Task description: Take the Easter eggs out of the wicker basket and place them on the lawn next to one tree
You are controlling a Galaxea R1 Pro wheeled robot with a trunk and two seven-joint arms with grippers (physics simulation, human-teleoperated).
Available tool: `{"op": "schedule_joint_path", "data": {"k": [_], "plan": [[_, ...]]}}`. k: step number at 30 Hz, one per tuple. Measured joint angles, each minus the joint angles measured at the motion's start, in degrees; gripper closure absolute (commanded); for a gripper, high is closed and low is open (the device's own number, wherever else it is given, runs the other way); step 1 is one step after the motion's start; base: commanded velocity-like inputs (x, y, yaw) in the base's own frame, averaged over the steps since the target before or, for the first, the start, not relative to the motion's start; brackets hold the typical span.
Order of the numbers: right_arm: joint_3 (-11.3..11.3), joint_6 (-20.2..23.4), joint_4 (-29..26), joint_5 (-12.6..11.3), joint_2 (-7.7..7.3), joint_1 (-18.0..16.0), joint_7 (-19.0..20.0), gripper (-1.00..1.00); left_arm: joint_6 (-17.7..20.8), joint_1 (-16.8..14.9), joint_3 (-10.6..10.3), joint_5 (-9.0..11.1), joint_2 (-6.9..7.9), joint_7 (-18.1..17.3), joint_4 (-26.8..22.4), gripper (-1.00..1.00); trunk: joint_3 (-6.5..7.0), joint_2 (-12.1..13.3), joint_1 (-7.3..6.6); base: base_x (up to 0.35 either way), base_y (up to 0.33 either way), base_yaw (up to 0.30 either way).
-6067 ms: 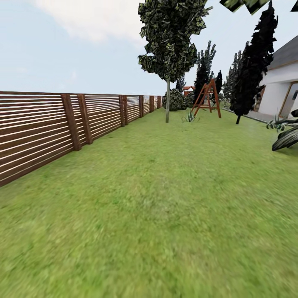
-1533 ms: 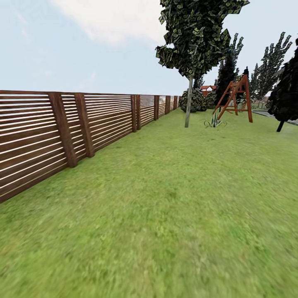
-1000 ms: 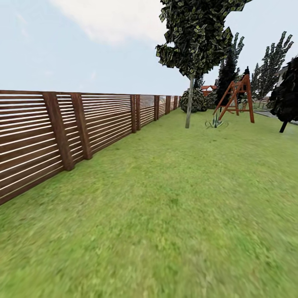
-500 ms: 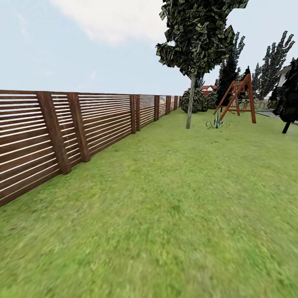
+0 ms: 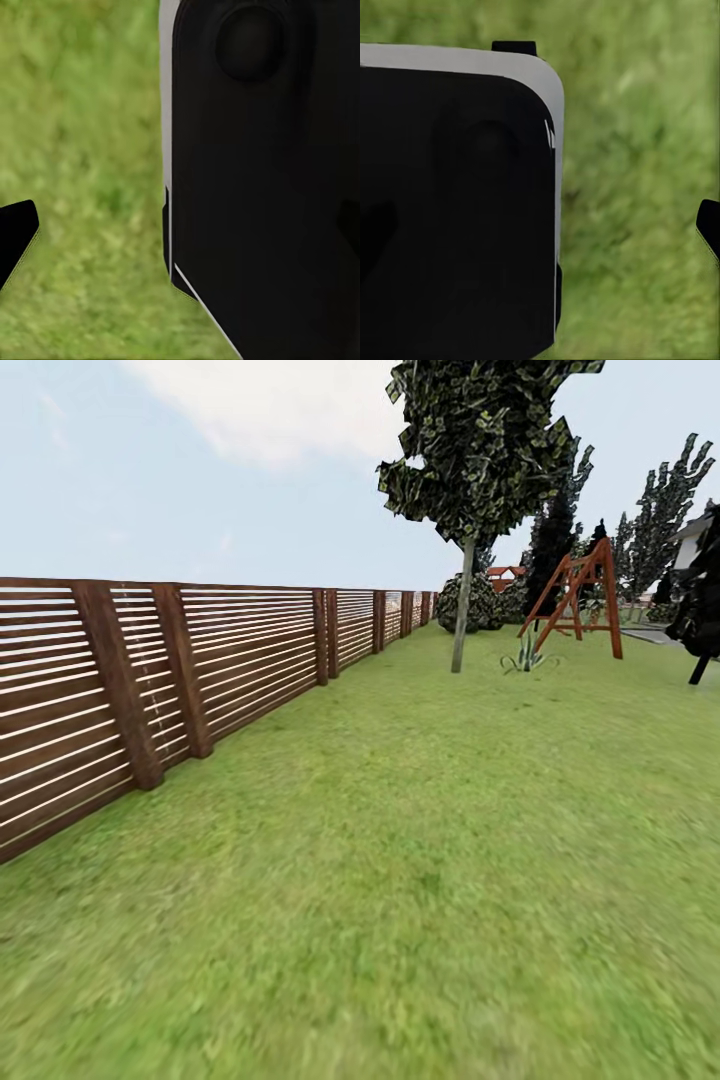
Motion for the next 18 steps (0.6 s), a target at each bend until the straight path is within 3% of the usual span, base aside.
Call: {"op": "schedule_joint_path", "data": {"k": [18], "plan": [[0.02, 0.06, 0.0, 0.12, 0.07, 0.0, 0.06, -1.0, 0.0, 0.0, 0.0, 0.0, 0.0, 0.0, 0.0, -1.0, 0.0, 0.0, 0.0, 0.33, 0.0, 0.0]]}}
